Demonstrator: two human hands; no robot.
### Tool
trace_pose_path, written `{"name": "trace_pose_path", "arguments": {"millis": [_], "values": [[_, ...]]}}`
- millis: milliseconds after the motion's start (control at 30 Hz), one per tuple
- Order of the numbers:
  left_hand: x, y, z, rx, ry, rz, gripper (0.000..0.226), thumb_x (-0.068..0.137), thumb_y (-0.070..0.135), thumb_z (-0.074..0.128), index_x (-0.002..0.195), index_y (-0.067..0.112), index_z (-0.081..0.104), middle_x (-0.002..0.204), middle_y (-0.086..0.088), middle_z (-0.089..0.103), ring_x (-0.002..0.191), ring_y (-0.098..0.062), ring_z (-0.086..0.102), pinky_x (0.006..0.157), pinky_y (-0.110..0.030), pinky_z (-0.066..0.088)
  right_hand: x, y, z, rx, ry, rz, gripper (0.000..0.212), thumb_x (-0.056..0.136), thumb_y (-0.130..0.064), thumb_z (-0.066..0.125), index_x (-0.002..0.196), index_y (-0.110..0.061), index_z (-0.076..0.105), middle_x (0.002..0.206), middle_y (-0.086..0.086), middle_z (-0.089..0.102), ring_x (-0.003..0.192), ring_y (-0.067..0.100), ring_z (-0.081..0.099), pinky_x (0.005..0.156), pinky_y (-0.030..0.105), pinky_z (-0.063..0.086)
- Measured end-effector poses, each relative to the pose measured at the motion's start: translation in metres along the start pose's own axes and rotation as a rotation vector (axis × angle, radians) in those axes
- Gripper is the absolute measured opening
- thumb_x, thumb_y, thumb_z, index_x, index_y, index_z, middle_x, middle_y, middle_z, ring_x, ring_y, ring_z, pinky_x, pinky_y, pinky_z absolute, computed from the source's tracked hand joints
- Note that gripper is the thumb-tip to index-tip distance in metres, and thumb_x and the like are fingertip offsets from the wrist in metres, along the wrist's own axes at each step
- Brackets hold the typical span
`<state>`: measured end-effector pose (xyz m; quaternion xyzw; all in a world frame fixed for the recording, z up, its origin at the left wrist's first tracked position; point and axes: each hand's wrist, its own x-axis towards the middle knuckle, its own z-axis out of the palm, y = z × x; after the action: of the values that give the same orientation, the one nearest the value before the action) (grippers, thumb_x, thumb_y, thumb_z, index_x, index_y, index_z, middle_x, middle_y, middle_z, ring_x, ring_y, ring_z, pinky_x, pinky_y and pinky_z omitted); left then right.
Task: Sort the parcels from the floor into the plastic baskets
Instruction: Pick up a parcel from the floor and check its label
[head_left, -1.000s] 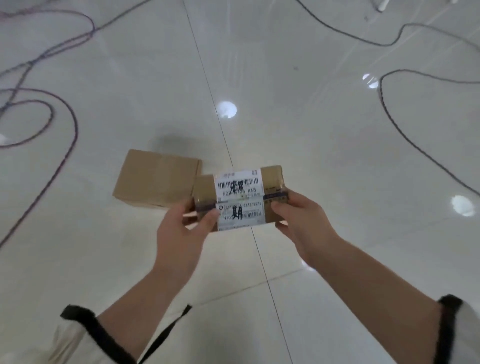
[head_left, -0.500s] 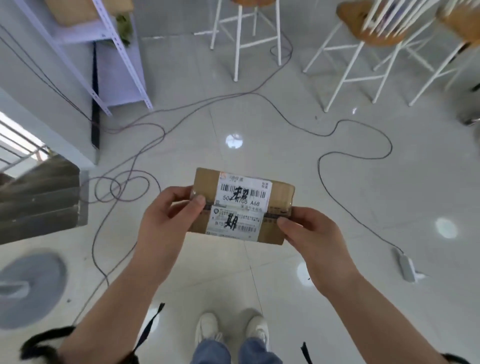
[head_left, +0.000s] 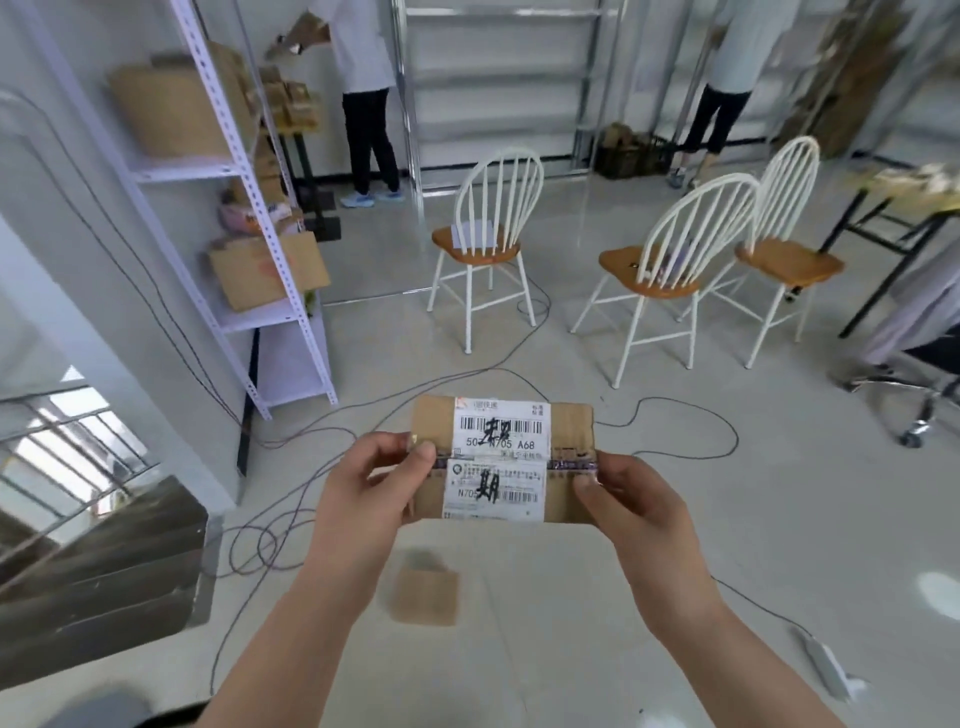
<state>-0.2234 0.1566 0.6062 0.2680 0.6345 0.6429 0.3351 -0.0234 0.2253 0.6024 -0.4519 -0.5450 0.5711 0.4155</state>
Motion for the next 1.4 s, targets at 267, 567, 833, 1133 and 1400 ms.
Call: {"name": "trace_pose_path", "arguments": {"millis": [267, 567, 833, 1133, 1400], "values": [[0.017, 0.031, -0.015, 0.052, -0.236, 0.079, 0.004, 0.084, 0.017, 0.067, 0.081, 0.018, 0.065, 0.072, 0.013, 0.069, 0.066, -0.001, 0.066, 0.062, -0.035, 0.059, -0.037, -0.02, 0.017, 0.084, 0.186, -0.023, 0.019, 0.088, -0.006, 0.06, 0.097, -0.019, 0.071, 0.096, -0.001, 0.075, 0.093, 0.018, 0.07, 0.088, 0.037, 0.05], [-0.032, 0.032, 0.043, 0.113, -0.725, 0.123, 0.003, 0.082, 0.035, 0.067, 0.084, 0.034, 0.066, 0.086, 0.002, 0.068, 0.07, -0.009, 0.059, 0.069, -0.033, 0.047, -0.14, -0.015, -0.035, 0.117, 0.517, -0.081, 0.026, 0.088, -0.005, 0.057, 0.106, -0.019, 0.07, 0.103, 0.002, 0.073, 0.092, 0.014, 0.066, 0.087, 0.03, 0.053], [-0.181, 0.037, 0.119, 0.107, -1.297, 0.141, 0.015, 0.088, 0.026, 0.06, 0.09, 0.04, 0.066, 0.094, 0.011, 0.071, 0.081, -0.004, 0.065, 0.072, -0.026, 0.046, -0.334, -0.023, -0.1, 0.084, 0.938, -0.111, 0.046, 0.065, -0.032, 0.066, 0.11, -0.024, 0.07, 0.096, 0.003, 0.075, 0.091, 0.011, 0.069, 0.086, 0.026, 0.053], [-0.449, 0.006, 0.164, 0.115, -1.88, 0.056, 0.018, 0.078, 0.037, 0.063, 0.095, 0.036, 0.067, 0.095, 0.013, 0.072, 0.085, -0.007, 0.066, 0.072, -0.027, 0.048, -0.592, -0.011, -0.118, 0.021, 1.512, -0.119, 0.056, 0.064, -0.021, 0.071, 0.119, -0.026, 0.063, 0.114, 0.004, 0.069, 0.104, 0.019, 0.066, 0.089, 0.027, 0.052], [-0.659, -0.043, 0.142, 0.247, -2.417, -0.026, 0.017, 0.09, 0.012, 0.059, 0.094, 0.026, 0.067, 0.093, 0.007, 0.072, 0.086, -0.012, 0.066, 0.07, -0.027, 0.051, -0.745, 0.024, -0.058, 0.157, 2.103, 0.021, 0.055, 0.069, -0.036, 0.07, 0.122, -0.039, 0.057, 0.108, -0.009, 0.071, 0.101, 0.009, 0.066, 0.08, 0.026, 0.051]]}}
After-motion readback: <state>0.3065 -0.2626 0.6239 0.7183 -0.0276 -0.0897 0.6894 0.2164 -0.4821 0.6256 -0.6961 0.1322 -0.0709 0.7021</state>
